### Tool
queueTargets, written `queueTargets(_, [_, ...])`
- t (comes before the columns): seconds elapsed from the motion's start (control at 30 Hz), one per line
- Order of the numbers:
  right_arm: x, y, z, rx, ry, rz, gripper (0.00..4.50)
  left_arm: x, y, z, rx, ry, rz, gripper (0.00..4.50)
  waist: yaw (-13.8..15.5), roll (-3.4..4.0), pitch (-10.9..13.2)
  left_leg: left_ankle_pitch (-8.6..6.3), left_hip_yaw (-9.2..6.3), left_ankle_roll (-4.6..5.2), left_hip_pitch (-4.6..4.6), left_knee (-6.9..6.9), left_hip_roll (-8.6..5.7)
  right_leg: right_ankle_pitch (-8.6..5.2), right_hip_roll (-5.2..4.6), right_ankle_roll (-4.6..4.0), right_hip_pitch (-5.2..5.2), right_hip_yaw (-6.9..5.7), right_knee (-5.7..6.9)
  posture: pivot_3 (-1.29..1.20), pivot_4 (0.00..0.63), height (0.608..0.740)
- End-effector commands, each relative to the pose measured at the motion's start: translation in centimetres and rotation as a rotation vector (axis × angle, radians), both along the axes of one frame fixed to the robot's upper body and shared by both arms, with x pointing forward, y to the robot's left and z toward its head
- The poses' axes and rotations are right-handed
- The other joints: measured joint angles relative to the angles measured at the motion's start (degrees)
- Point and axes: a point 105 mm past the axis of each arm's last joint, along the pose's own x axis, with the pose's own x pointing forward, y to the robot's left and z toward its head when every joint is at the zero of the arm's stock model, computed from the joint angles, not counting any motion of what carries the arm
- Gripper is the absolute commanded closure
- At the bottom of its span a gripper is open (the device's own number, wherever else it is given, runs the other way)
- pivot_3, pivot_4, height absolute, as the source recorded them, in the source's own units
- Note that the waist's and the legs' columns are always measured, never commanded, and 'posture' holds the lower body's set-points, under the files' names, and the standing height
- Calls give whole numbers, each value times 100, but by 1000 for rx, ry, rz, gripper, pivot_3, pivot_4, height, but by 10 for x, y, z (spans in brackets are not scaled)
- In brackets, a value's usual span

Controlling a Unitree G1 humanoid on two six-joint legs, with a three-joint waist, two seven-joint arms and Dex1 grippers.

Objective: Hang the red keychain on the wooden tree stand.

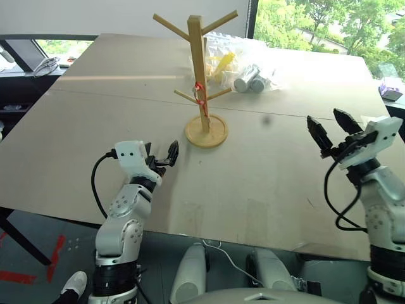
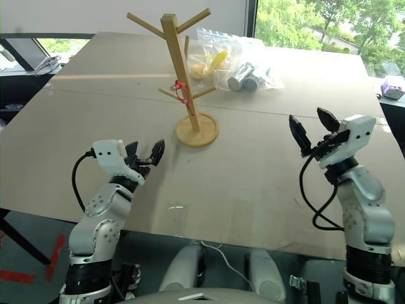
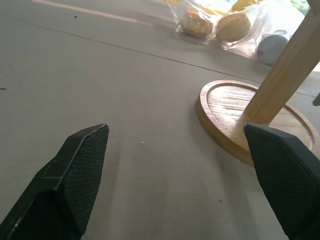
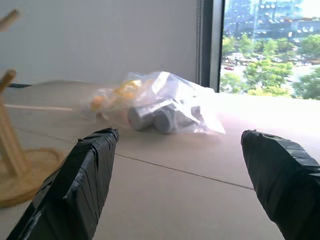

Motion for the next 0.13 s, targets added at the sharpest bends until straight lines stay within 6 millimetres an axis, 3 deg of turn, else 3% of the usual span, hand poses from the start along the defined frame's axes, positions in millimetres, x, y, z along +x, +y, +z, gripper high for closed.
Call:
queueTargets(0.03, [1,-3,-14,-31,-36,-86,281,1,-2,5,34,-66,17,44,-1,2,0,0,0,0,1,-1,0,0,0,0,0,0,0,0,150,740])
queueTargets(0.13, [5,-6,-39,-39,6,-137,281,4,-7,-2,53,-71,10,44,-1,2,-1,0,1,1,2,-1,0,0,0,0,1,1,0,0,150,740])
